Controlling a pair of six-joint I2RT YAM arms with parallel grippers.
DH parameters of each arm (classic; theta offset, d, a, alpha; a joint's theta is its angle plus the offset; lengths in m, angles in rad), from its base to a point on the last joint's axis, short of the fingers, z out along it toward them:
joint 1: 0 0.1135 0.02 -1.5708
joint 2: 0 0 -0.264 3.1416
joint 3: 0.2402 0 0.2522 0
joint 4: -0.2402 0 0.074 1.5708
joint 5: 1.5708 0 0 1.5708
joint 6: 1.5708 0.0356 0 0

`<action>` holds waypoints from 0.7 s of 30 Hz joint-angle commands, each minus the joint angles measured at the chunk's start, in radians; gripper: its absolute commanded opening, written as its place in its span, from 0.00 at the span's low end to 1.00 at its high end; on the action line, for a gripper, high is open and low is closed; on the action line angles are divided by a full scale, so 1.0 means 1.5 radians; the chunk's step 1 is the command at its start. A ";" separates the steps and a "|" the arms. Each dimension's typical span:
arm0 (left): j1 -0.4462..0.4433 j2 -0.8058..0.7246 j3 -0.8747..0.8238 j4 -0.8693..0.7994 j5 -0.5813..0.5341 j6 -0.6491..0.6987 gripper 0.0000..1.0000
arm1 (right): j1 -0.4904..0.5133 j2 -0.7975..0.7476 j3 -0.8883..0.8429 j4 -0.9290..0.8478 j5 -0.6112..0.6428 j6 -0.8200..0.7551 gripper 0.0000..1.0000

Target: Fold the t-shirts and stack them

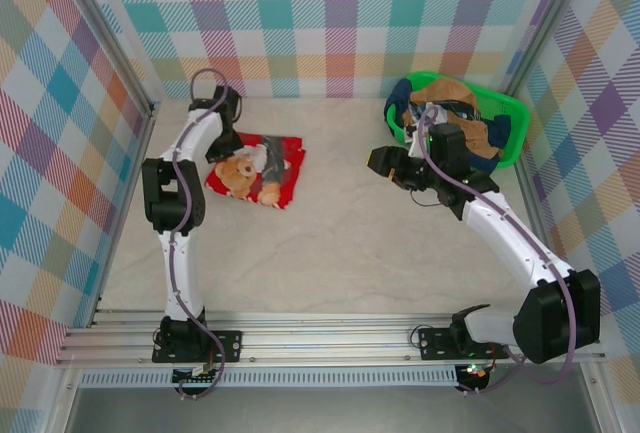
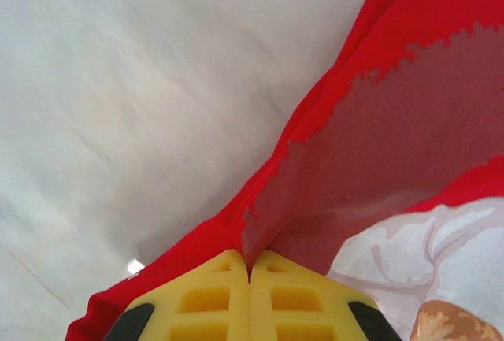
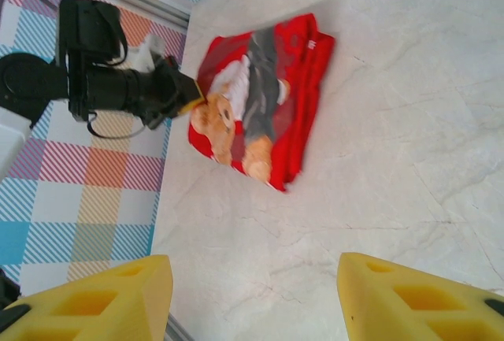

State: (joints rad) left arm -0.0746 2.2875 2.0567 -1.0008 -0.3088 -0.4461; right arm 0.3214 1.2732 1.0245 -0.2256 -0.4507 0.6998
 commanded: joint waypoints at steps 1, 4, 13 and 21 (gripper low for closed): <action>0.026 0.050 0.089 -0.042 -0.128 0.072 0.00 | -0.008 0.002 -0.012 0.005 -0.009 0.002 0.57; 0.052 0.101 0.176 -0.057 -0.198 0.070 0.00 | -0.014 -0.005 -0.018 -0.001 -0.006 0.002 0.57; 0.124 0.217 0.365 -0.050 -0.247 0.028 0.00 | -0.034 -0.032 -0.037 -0.030 -0.003 0.002 0.57; 0.174 0.229 0.383 0.009 -0.188 -0.004 0.00 | -0.047 -0.056 -0.059 -0.052 -0.001 0.007 0.58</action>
State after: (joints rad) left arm 0.1684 2.6228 2.5885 -1.0264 -0.5980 -0.4137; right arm 0.2596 1.2087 0.9512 -0.2832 -0.4484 0.6998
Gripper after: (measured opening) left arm 0.048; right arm 0.576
